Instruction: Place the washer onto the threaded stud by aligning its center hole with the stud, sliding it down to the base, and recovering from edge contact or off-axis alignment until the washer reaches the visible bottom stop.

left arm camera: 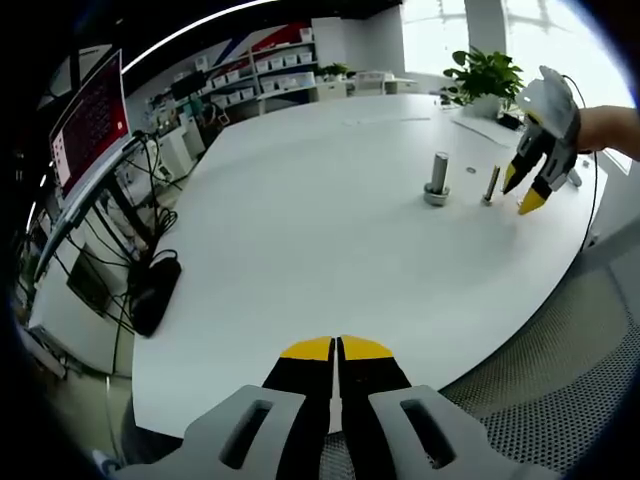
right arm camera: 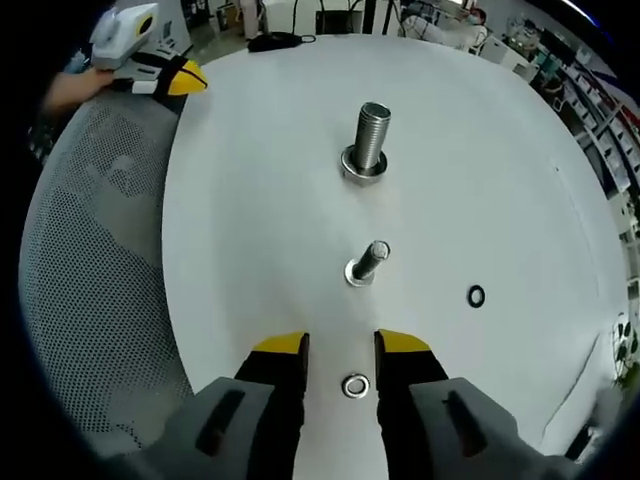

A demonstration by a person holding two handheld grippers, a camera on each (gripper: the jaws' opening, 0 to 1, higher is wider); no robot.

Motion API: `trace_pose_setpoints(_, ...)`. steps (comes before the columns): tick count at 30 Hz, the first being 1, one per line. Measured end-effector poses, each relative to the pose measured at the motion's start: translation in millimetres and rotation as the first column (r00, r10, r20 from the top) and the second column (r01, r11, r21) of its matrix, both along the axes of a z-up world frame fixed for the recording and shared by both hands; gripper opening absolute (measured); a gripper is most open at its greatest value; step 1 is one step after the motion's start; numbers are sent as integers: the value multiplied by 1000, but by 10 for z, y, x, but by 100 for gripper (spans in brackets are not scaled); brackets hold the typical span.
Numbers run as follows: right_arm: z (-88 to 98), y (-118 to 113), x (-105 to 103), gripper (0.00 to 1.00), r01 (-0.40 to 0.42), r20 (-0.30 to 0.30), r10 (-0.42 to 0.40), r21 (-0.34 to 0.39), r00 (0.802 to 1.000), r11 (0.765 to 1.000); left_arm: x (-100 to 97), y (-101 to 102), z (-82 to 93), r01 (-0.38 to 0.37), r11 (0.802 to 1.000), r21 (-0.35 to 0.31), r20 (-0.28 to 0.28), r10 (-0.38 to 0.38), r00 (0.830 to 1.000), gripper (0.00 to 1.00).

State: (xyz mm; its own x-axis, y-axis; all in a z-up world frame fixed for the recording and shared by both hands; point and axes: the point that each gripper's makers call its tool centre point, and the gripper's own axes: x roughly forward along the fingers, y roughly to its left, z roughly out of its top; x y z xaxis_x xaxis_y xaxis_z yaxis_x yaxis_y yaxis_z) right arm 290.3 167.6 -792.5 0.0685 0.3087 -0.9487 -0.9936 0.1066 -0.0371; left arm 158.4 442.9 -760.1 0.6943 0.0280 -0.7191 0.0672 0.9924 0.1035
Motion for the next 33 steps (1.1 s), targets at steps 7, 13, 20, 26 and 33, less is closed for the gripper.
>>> trace_pose_setpoints(7, -47, -166, -30, 25, -16, -19, 16, -36, 1000, 999, -5, -1, -1, -1, 1000, 1, -2, 1, 1000, 0)
trace_pose_setpoints(13, -45, -259, 11, 25, -15, -20, 14, -58, 1000, 998, -2, -1, -4, -1, 1000, 1, -3, 1, 1000, 0)
trace_pose_setpoints(20, -70, -332, 16, 24, -32, -43, 28, -102, 999, 994, -2, 4, -4, -2, 1000, 2, -4, 2, 1000, 0)
trace_pose_setpoints(26, -80, -333, 45, 21, -63, -49, 57, -131, 997, 989, -3, 8, -8, -3, 1000, 2, -4, 3, 1000, 0)
trace_pose_setpoints(33, -79, -326, 91, 15, -32, -47, 25, -147, 999, 989, -9, 16, -14, -10, 1000, 5, -10, 10, 1000, 0)
